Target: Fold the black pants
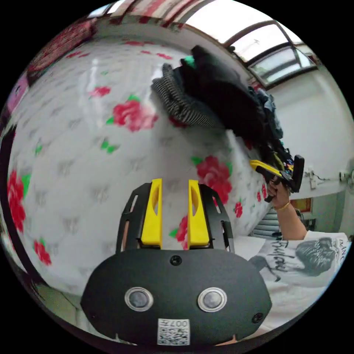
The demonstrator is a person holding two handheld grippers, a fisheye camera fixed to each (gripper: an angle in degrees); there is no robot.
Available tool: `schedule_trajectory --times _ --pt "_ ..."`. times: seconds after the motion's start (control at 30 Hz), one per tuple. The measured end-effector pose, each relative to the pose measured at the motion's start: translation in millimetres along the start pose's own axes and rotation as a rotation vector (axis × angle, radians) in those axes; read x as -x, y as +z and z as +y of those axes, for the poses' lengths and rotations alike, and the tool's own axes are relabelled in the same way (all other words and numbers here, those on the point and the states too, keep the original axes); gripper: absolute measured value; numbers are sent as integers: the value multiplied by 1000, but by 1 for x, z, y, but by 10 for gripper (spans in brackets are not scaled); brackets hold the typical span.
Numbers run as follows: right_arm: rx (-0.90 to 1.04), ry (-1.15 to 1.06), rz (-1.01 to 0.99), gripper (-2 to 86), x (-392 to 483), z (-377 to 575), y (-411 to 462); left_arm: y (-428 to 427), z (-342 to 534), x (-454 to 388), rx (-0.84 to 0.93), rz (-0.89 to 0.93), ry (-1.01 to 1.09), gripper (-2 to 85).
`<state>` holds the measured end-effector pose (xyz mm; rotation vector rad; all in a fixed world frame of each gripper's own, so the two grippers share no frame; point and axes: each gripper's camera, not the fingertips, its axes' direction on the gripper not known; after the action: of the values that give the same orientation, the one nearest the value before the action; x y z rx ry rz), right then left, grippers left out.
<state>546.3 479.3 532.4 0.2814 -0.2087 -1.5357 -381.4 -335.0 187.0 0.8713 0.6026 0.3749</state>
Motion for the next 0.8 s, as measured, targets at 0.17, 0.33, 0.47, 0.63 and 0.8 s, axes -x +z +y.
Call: schedule_trajectory --times 0.17,0.33,0.47,0.63,0.8 --pt "316 -209 -75 62 80 84 95 -39 171 57 -46 -248 -449 72" --pt "448 -441 -67 71 152 123 130 -96 258 88 -187 -363 -745 87" --pt "482 -683 106 73 200 142 146 -124 277 128 -266 -410 -848 92" --pt "511 -632 120 78 217 141 155 -145 263 191 -281 -480 -842 95" --pt "533 -459 160 83 229 136 163 -157 236 269 -203 -530 -803 106"
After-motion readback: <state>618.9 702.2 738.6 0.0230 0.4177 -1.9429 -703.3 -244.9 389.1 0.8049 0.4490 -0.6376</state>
